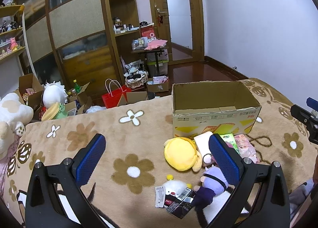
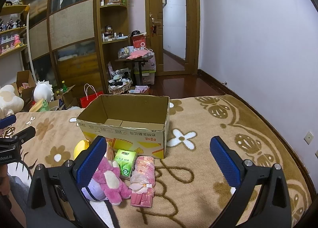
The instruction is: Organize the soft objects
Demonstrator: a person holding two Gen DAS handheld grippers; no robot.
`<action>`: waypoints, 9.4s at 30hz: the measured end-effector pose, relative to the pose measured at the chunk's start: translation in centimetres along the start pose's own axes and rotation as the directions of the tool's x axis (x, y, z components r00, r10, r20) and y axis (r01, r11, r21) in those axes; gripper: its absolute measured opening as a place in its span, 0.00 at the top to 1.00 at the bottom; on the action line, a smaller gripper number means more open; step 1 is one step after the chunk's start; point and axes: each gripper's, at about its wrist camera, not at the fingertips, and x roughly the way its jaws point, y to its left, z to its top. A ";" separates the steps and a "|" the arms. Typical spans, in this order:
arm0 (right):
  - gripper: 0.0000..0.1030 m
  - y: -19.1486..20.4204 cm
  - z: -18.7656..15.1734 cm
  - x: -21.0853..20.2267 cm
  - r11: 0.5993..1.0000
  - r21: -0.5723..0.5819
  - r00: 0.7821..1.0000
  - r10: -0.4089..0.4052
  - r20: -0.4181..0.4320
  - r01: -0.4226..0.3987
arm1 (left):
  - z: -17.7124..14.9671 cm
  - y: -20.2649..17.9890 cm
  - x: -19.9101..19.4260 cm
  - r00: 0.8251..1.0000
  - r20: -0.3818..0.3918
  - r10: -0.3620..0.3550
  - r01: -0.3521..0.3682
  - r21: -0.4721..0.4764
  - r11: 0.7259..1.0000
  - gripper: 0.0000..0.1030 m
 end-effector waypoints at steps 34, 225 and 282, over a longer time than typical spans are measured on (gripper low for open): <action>0.00 1.0 -0.1 -0.7 1.000 -0.003 1.000 -0.002 0.000 0.002 | 0.0 0.0 -0.1 1.000 -0.001 0.001 -0.001 0.001 1.000 0.01; 0.82 8.3 -5.7 10.8 0.940 0.020 0.851 0.317 -0.419 -0.340 | -10.6 -3.8 14.3 0.626 -0.746 -0.228 0.289 -0.050 0.956 0.49; 0.83 1.9 4.2 5.4 0.969 0.055 0.968 0.238 0.081 -0.243 | 8.8 -3.9 10.4 0.985 0.067 -0.158 0.152 0.088 0.984 0.82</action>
